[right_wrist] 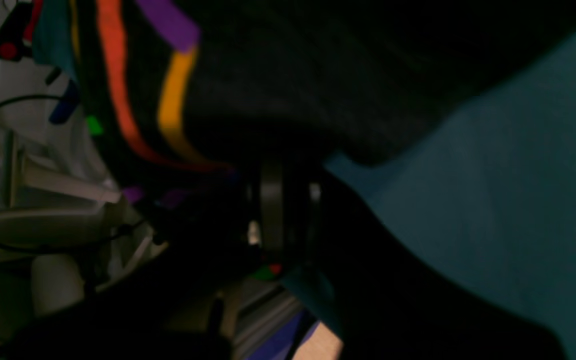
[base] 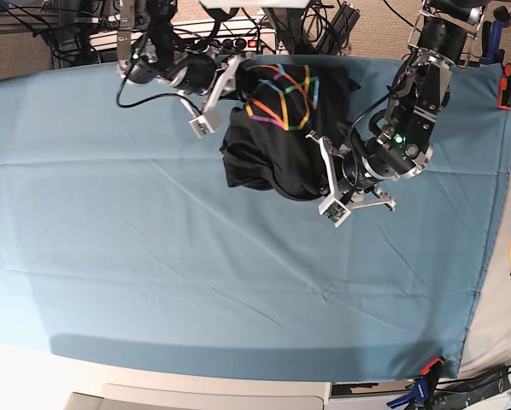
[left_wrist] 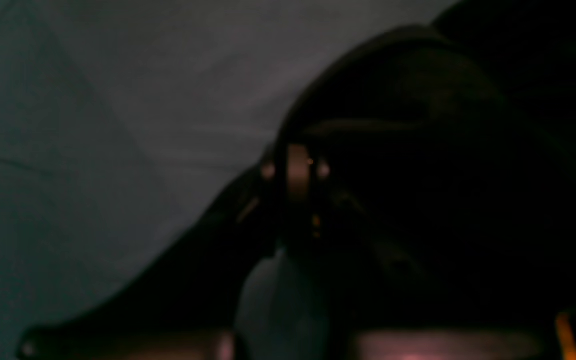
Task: Fold the T-shirt properly
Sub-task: 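Lower the shirt back onto the table and release with both grippers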
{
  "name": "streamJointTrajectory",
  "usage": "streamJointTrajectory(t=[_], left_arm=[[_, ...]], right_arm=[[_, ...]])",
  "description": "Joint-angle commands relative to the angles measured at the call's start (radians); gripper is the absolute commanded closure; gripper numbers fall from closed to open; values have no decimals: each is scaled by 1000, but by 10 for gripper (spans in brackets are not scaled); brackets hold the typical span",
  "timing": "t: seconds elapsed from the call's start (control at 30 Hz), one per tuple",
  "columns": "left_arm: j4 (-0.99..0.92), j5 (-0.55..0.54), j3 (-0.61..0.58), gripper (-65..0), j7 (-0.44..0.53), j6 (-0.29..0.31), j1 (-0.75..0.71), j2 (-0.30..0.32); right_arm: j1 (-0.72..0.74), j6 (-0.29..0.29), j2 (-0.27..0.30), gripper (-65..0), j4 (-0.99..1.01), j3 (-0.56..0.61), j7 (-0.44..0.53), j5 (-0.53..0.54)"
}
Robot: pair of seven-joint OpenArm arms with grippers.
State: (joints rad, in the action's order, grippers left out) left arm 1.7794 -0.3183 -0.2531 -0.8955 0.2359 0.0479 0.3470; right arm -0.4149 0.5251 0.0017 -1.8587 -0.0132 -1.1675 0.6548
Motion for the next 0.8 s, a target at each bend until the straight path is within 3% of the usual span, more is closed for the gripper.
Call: streamJointTrajectory(t=[0.0,0.77], left_arm=[[15,1,6,0,25,0,19,5],[15,53,6,0,24,0,19,5]], right_arm=[[-6,-10,10,0,-6,-20,-27,-53],[-3,-10,10,0,-6,-74,25,-84]])
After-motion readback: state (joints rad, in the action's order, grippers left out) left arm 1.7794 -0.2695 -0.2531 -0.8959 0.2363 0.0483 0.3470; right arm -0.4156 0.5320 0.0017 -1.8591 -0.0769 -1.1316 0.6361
